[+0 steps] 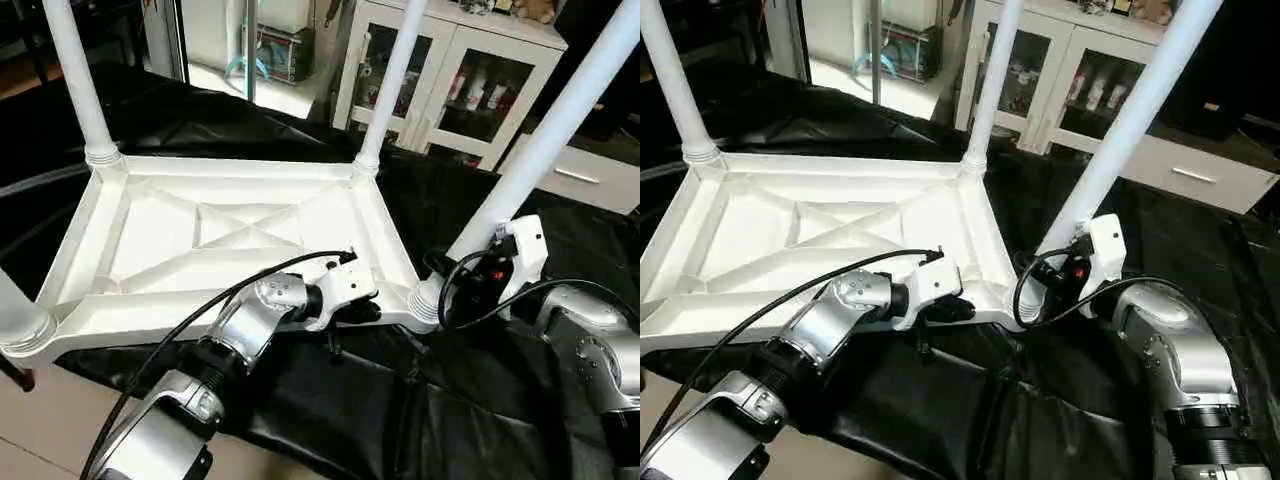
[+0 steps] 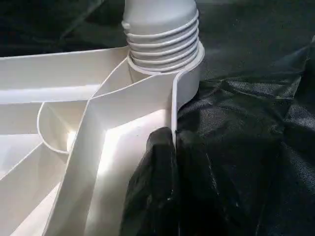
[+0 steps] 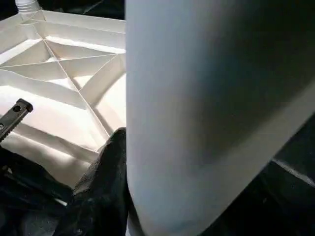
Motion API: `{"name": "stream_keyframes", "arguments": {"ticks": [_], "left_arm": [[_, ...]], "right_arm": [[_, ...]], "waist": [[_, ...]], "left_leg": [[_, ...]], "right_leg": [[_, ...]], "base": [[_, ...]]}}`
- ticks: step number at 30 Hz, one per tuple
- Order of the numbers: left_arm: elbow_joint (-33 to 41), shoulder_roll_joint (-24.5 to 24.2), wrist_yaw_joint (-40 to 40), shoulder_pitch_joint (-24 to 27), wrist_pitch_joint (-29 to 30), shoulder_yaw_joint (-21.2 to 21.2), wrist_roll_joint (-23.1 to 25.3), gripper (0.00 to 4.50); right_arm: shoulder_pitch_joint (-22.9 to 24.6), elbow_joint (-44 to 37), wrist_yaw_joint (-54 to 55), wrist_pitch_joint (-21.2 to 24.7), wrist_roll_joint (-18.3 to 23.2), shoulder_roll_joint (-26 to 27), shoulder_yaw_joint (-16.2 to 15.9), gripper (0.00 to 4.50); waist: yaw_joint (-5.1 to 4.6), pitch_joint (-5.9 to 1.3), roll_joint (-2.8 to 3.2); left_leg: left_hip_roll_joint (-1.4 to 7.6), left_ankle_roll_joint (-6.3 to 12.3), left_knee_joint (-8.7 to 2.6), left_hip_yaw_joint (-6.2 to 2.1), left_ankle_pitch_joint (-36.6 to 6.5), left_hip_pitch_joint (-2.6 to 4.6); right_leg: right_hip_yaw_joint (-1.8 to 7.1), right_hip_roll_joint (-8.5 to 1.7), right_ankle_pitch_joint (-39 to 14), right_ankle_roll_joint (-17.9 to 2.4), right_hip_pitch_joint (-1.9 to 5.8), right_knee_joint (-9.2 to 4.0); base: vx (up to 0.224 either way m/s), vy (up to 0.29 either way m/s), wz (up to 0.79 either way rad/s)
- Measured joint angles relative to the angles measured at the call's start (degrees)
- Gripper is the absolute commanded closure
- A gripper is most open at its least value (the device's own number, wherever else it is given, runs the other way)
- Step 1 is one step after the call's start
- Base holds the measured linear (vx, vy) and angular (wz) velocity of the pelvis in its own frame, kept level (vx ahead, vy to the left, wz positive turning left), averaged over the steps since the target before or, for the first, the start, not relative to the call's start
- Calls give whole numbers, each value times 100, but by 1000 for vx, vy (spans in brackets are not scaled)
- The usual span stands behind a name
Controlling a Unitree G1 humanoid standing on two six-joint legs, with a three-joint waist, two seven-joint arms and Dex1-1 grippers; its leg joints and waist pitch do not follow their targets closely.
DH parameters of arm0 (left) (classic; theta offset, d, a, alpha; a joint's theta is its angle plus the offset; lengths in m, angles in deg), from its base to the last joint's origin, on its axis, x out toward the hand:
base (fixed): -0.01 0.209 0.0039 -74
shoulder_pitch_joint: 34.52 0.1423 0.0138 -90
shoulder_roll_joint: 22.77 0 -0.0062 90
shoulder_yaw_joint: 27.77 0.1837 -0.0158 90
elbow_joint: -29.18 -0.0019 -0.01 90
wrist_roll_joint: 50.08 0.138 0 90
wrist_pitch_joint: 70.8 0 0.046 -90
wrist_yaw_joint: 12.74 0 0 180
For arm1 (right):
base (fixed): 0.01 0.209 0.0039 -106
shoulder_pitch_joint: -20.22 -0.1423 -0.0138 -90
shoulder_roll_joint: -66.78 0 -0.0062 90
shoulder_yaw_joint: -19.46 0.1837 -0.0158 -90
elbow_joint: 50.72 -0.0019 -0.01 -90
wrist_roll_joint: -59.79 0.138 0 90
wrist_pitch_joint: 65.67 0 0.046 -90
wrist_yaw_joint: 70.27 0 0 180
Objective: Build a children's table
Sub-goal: Insert table leg to table base
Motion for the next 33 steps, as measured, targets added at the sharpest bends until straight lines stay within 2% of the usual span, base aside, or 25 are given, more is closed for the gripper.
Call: {"name": "stream_keyframes", "arguments": {"ticks": [11,19,25,27,28,33], "left_arm": [[2,-37,-4,0,1,-1,-16,450],[2,-86,-17,0,0,-28,-51,450],[73,-100,-2,-1,-9,-95,-105,450],[97,-148,68,-1,-14,-103,-109,450],[111,-170,95,-1,-14,-110,-110,450],[127,-201,117,-1,-32,-140,-115,450]], "right_arm": [[3,2,125,-133,-80,84,-48,269],[5,60,222,-533,-244,197,-158,269],[1,66,251,-1318,-506,21,-548,264],[-1,41,245,-1584,-657,-19,-692,258],[-1,40,244,-1652,-660,-21,-727,256],[6,85,260,-1916,-766,-27,-786,251]], "waist": [[-20,-2,13],[-147,5,23],[-171,49,100],[-216,55,191],[-224,54,209],[-236,61,224]], "left_leg": [[0,0,-17,-8,0,0],[-2,0,-17,-25,-1,-2],[-7,1,-17,-25,-1,-12],[-28,4,-30,-28,-3,-8],[-41,6,-42,-40,-4,-2],[-55,6,-59,-65,-4,-11]], "right_leg": [[-4,7,0,0,9,-40],[-14,8,0,0,2,-55],[-12,6,-1,2,-10,-76],[-2,-4,-2,3,-4,-80],[-1,-9,-6,10,-4,-80],[2,-8,-11,17,-21,-80]], "base": [[0,0,0],[0,0,0],[0,0,0],[0,0,0],[0,0,0],[0,0,0]]}}
